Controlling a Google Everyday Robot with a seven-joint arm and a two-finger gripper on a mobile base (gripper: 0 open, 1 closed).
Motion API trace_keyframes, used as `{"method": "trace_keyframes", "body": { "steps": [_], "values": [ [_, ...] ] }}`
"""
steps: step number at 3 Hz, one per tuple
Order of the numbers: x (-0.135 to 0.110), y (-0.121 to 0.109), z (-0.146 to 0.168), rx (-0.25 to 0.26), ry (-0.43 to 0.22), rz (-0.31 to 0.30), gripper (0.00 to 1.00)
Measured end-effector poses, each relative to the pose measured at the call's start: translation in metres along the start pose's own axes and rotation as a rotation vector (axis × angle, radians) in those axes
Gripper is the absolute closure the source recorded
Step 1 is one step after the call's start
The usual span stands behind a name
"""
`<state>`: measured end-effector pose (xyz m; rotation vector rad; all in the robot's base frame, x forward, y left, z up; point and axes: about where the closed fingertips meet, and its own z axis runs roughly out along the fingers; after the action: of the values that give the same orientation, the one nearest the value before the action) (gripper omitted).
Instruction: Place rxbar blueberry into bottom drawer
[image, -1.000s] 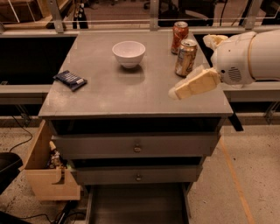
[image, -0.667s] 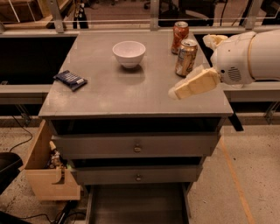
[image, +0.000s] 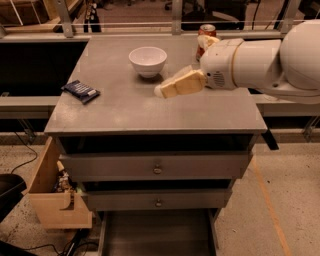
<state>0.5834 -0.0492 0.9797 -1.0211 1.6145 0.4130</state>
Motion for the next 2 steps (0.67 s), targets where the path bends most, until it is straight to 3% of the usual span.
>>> {"method": "trace_keyframes", "body": {
  "steps": [1, 2],
  "values": [
    [-0.012, -0.007, 0.055, 0.004, -0.090, 0.019, 0.00],
    [-0.014, -0.008, 0.110, -0.021, -0.133, 0.037, 0.00]
  ]
}}
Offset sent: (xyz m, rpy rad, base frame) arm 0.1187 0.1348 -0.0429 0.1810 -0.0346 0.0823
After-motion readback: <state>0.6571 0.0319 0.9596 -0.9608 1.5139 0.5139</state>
